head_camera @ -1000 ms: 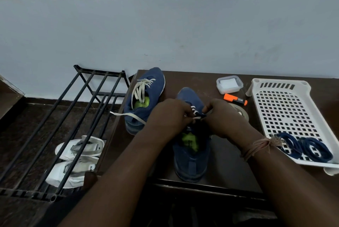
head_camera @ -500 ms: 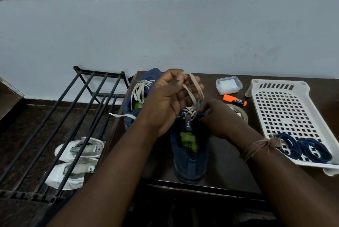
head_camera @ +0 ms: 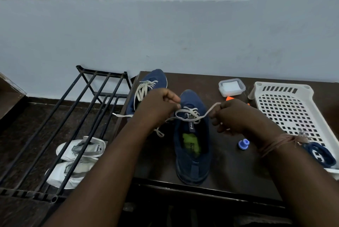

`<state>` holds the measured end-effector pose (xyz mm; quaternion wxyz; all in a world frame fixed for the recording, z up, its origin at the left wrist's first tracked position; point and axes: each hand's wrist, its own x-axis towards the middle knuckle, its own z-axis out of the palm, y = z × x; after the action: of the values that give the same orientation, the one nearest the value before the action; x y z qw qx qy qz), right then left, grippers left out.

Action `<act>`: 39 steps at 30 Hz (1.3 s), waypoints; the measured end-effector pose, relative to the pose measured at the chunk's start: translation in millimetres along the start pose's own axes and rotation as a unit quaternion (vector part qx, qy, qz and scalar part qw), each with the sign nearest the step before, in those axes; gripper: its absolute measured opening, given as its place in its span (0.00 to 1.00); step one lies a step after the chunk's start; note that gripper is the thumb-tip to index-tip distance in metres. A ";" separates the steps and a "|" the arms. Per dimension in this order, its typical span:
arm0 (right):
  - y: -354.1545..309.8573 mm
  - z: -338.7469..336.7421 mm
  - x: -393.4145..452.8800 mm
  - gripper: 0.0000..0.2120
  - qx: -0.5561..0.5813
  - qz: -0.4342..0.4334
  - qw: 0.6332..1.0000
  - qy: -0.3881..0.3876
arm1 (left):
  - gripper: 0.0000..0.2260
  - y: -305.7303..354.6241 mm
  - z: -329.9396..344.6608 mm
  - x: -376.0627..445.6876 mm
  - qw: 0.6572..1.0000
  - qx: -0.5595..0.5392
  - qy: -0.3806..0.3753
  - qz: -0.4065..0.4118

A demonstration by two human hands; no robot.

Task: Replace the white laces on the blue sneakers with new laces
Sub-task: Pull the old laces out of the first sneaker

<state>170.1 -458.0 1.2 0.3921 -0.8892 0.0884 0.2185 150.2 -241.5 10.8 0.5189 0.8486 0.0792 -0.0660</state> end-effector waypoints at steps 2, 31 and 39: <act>-5.6 -0.3 -8.7 0.08 -0.154 -0.065 0.980 0.103 | 0.09 -0.6 5.5 -5.3 0.992 0.105 -0.066 -0.038; -15.5 62.9 -13.3 0.08 -0.246 -0.283 0.924 0.078 | 0.09 -21.5 15.6 9.2 0.976 0.213 0.015 -0.043; -10.5 67.3 -11.6 0.14 -0.257 -0.271 0.925 0.077 | 0.11 -24.0 17.3 12.6 0.978 0.185 0.022 -0.095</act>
<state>141.8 -401.6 -26.8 0.1862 -0.9637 -0.1849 0.0502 157.2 -245.3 -20.4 0.3427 0.9196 0.1577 -0.1096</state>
